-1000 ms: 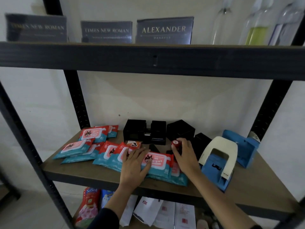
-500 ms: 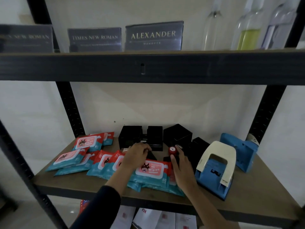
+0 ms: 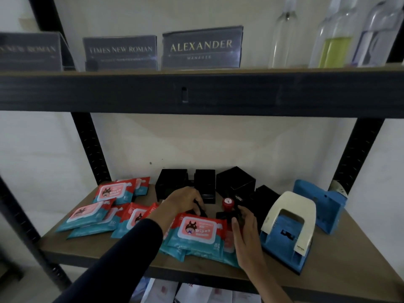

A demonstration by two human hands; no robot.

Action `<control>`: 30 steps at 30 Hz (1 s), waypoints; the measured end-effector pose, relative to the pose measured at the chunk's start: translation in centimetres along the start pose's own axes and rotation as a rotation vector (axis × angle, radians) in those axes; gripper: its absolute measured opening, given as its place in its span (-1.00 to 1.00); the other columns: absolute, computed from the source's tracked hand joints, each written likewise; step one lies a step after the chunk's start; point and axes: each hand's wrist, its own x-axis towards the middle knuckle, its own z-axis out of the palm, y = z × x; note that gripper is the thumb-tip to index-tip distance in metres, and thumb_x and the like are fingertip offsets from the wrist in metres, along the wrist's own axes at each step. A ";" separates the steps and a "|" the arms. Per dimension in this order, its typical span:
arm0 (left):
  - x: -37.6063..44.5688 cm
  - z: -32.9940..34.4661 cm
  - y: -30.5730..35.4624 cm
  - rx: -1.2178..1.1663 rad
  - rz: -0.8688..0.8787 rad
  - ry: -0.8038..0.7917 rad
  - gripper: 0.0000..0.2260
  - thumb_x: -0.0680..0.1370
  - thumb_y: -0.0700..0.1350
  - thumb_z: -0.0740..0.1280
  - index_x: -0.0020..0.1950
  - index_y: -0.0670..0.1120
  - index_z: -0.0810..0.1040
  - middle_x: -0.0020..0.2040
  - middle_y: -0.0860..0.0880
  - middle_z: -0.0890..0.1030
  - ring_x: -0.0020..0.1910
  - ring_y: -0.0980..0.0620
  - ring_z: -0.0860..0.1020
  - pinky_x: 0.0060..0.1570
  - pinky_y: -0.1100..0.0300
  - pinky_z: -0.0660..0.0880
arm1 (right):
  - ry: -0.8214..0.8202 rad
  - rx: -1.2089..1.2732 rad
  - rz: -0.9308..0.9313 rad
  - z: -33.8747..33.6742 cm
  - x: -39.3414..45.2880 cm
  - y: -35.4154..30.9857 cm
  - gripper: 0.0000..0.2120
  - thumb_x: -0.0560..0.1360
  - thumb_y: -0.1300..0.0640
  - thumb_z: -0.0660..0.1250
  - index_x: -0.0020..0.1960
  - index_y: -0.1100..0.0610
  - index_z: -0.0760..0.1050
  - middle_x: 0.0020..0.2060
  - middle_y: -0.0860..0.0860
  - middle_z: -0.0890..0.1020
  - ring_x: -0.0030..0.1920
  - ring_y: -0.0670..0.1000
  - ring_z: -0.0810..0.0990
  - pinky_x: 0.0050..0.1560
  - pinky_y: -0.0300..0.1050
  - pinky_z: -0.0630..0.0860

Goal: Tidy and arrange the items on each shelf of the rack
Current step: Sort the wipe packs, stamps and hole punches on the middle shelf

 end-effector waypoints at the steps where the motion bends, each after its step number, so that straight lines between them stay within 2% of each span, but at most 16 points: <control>1: 0.3 -0.1 0.0 -0.036 -0.022 -0.025 -0.77 0.38 -0.15 0.49 0.02 0.03 0.70 0.11 0.10 0.63 0.08 0.15 0.54 0.12 0.19 0.49 | -0.006 -0.015 -0.011 0.0 0.0 0.0 -0.68 0.61 -0.22 -0.01 0.35 -0.23 0.17 0.21 -0.31 0.32 0.30 -0.37 0.29 0.30 -0.38 0.22; 7: 1.0 0.9 -0.2 -0.113 -0.095 0.064 -0.82 0.47 -0.09 0.42 0.06 -0.04 0.65 0.09 0.00 0.61 0.07 0.05 0.55 0.17 0.08 0.48 | -0.049 -0.059 -0.009 0.2 0.0 0.4 -0.48 0.55 -0.33 -0.09 0.39 -0.10 0.21 0.26 -0.16 0.31 0.34 -0.17 0.31 0.42 -0.16 0.27; 11: 0.9 1.5 -0.5 -0.129 -0.087 0.073 -0.73 0.44 0.10 0.42 0.08 0.03 0.62 0.06 0.01 0.60 0.05 0.04 0.54 0.11 0.10 0.49 | -0.046 -0.051 -0.003 0.3 0.0 0.6 -0.47 0.56 -0.34 -0.07 0.39 -0.08 0.23 0.25 -0.17 0.33 0.32 -0.20 0.34 0.41 -0.12 0.32; 13: 1.0 1.7 -0.5 -0.098 -0.094 0.094 -0.69 0.41 0.08 0.46 0.11 0.02 0.61 0.08 -0.01 0.59 0.07 0.02 0.53 0.10 0.09 0.49 | -0.062 -0.049 0.008 0.3 0.0 0.6 -0.47 0.56 -0.35 -0.06 0.39 -0.09 0.23 0.26 -0.17 0.34 0.33 -0.20 0.35 0.40 -0.11 0.34; 17: 1.6 1.8 0.0 -0.071 -0.096 0.121 -0.69 0.48 -0.01 0.42 0.19 -0.05 0.57 0.18 -0.05 0.55 0.17 -0.03 0.50 0.14 0.13 0.43 | -0.064 -0.039 0.007 0.3 -0.1 0.6 -0.48 0.56 -0.34 -0.05 0.40 -0.10 0.22 0.26 -0.16 0.35 0.32 -0.19 0.37 0.38 -0.14 0.35; 21: 1.9 0.5 0.8 -0.150 -0.134 0.057 -0.72 0.54 -0.02 0.34 0.23 -0.07 0.55 0.22 -0.08 0.56 0.17 -0.06 0.51 0.22 0.05 0.43 | -0.066 -0.049 -0.015 0.0 -0.2 0.2 -0.45 0.55 -0.34 -0.07 0.41 -0.07 0.22 0.24 -0.16 0.33 0.29 -0.24 0.35 0.34 -0.28 0.29; 25: 2.9 -0.5 1.9 -0.053 -0.178 -0.150 -0.71 0.57 -0.02 0.28 0.22 -0.13 0.56 0.25 -0.11 0.54 0.21 -0.09 0.49 0.26 0.02 0.41 | -0.070 -0.039 -0.009 0.0 -0.2 0.0 -0.43 0.53 -0.35 -0.07 0.41 -0.07 0.21 0.25 -0.15 0.32 0.27 -0.27 0.35 0.23 -0.52 0.24; 27: 3.3 -0.5 2.5 -0.002 -0.216 -0.214 -0.68 0.55 0.00 0.31 0.21 -0.16 0.57 0.22 -0.11 0.56 0.18 -0.08 0.51 0.22 0.03 0.45 | -0.073 -0.040 -0.001 0.1 -0.2 0.1 -0.43 0.52 -0.36 -0.08 0.41 -0.09 0.20 0.26 -0.15 0.31 0.26 -0.25 0.36 0.26 -0.42 0.27; 28: 3.4 -0.6 2.7 0.019 -0.229 -0.214 -0.68 0.53 0.00 0.33 0.19 -0.16 0.58 0.19 -0.10 0.58 0.14 -0.07 0.53 0.17 0.05 0.48 | -0.079 -0.043 -0.001 0.1 -0.2 0.2 -0.44 0.52 -0.36 -0.08 0.41 -0.12 0.19 0.26 -0.16 0.30 0.26 -0.26 0.36 0.27 -0.35 0.30; 30: 3.7 -0.6 2.7 0.003 -0.223 -0.151 -0.72 0.49 -0.01 0.40 0.11 -0.15 0.61 0.10 -0.07 0.61 0.07 -0.04 0.56 0.10 0.08 0.51 | -0.088 -0.046 -0.005 0.1 -0.2 0.2 -0.50 0.52 -0.37 -0.08 0.38 -0.20 0.17 0.24 -0.20 0.29 0.24 -0.32 0.36 0.25 -0.36 0.31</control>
